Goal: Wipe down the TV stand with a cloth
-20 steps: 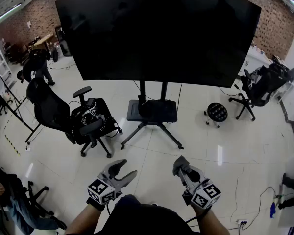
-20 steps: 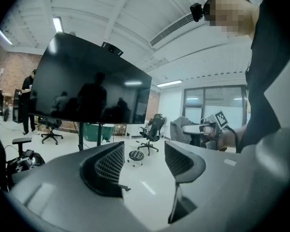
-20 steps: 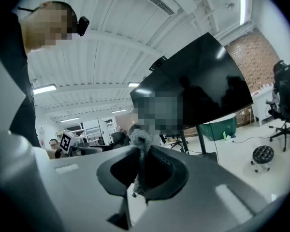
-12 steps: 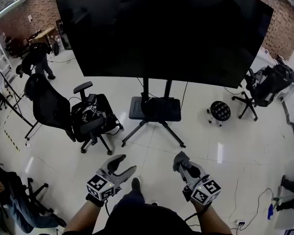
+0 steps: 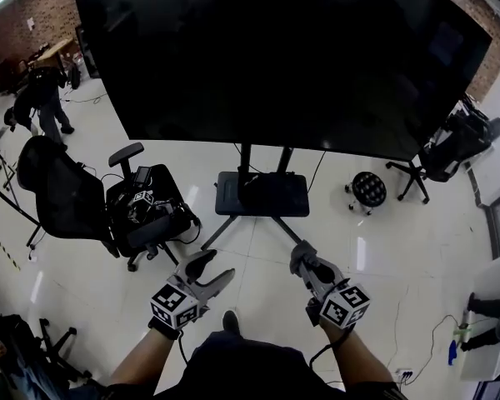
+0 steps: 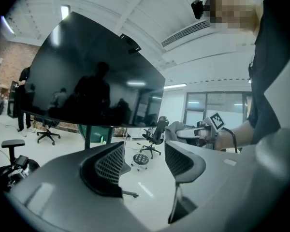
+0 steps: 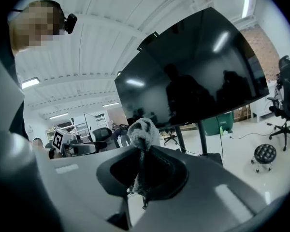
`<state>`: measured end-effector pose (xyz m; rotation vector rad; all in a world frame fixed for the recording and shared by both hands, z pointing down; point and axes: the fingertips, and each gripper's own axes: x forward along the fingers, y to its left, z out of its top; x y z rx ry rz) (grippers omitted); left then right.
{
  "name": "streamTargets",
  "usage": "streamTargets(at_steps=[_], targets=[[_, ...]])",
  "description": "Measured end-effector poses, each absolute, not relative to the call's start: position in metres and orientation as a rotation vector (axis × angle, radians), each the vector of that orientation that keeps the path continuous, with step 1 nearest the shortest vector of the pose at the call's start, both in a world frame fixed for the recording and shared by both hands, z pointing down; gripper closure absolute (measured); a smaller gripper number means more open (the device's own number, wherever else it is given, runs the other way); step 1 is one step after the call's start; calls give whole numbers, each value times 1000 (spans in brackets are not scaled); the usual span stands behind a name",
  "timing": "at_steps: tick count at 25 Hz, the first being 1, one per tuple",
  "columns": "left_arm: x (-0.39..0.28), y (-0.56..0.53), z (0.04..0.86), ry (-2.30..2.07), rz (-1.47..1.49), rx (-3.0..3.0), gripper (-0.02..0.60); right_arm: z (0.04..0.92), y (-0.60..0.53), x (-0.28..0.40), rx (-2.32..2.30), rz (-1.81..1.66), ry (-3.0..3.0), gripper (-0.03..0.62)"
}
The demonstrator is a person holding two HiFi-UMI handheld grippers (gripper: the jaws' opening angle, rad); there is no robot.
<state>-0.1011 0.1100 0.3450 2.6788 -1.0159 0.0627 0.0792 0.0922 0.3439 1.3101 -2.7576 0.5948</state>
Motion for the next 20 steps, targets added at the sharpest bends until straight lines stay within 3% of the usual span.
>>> streamTargets(at_steps=[20], targets=[[-133, -50, 409, -942, 184, 2606, 295, 470, -155, 2, 1244, 587, -2573, 565]])
